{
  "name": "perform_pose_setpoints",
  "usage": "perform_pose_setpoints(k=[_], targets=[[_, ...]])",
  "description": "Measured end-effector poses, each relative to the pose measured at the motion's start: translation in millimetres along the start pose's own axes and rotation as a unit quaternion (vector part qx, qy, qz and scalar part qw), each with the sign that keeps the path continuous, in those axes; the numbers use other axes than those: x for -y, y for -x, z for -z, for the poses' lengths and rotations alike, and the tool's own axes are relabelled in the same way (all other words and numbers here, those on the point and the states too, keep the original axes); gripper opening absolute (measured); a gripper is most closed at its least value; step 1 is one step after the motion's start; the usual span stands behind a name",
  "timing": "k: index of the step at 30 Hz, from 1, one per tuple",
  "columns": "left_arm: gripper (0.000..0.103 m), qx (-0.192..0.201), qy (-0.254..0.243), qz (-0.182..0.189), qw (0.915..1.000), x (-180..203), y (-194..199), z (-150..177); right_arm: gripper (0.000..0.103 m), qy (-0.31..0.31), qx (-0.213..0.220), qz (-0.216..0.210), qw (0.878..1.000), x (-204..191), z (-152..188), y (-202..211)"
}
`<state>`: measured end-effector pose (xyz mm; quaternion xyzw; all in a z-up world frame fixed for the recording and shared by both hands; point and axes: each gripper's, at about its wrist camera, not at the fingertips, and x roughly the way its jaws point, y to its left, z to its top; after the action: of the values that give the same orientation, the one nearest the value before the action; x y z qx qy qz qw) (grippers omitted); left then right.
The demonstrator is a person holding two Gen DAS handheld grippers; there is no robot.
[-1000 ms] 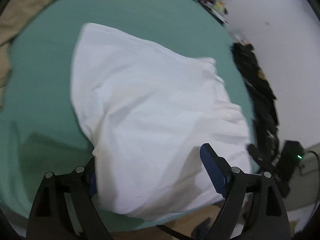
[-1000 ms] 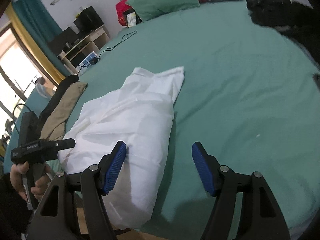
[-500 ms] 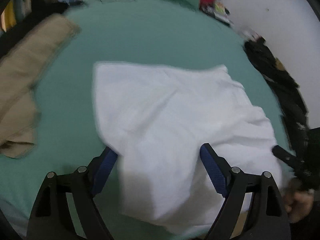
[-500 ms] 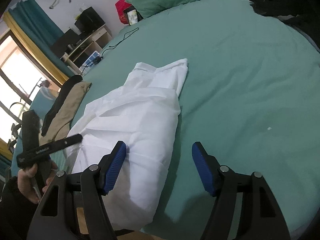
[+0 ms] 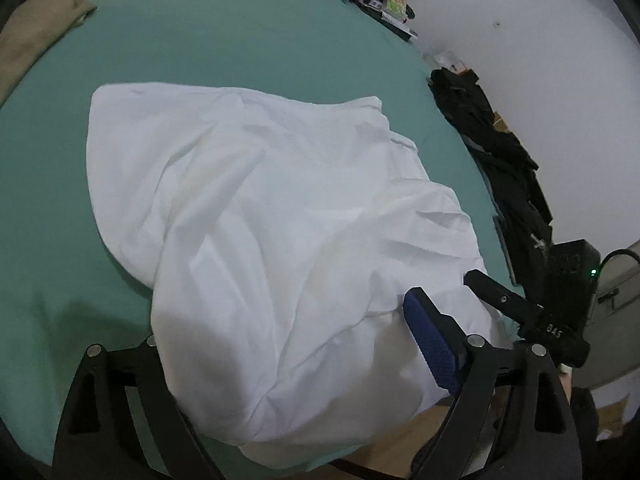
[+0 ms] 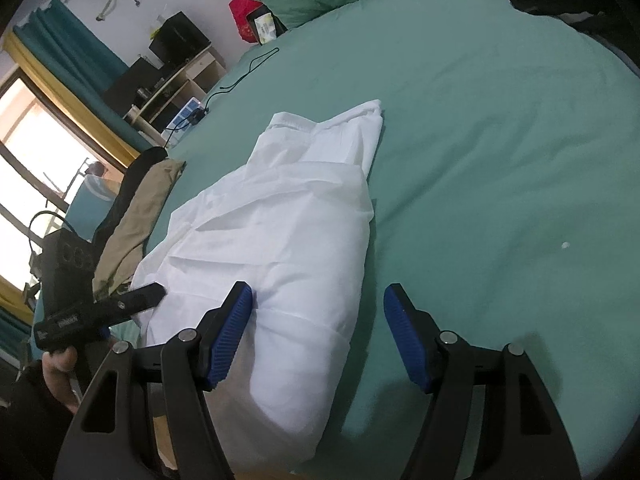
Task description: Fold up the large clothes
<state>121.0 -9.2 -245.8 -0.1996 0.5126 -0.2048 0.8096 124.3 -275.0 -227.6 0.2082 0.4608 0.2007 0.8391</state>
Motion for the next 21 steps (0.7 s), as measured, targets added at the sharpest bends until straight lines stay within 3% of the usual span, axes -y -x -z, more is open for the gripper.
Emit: perform_pose_setpoints(k=[4,8,11,14,17,19,21], targets=[[0.090,0.000,-0.014,0.017,0.9998,8.8,0.8,-3.4,0.069,0.004,-0.001,-0.003,1.000,-1.0,0.2,0.3],[0.090,0.000,-0.062,-0.036,0.9974,21.6,-13.1,-9.9,0.069,0.012,-0.005,-0.008,1.000,-3.2,-0.2,-2.8],[0.090,0.005,-0.066,-0.052,0.9964,22.3,-16.1,-14.0,0.069,0.017,-0.009,-0.011,1.000,-6.0,-1.3,-8.3],[0.090,0.035,-0.080,-0.089,0.9922,17.1,-9.8,-19.0,0.069,0.009,-0.006,-0.017,1.000,-5.6,-2.7,-15.5],[0.090,0.028,-0.064,-0.083,0.9941,14.4,-16.7,-23.6,0.069,-0.004,0.000,-0.031,1.000,-2.9,-1.7,-19.5],[0.089,0.019,-0.079,-0.077,0.9937,20.2,-18.9,-20.2,0.069,-0.001,0.002,-0.034,0.999,-4.5,-0.8,-21.7],[0.084,0.012,-0.084,-0.058,0.9947,24.5,-18.3,-14.7,0.069,0.000,0.002,-0.032,0.999,-5.4,-0.1,-23.7]])
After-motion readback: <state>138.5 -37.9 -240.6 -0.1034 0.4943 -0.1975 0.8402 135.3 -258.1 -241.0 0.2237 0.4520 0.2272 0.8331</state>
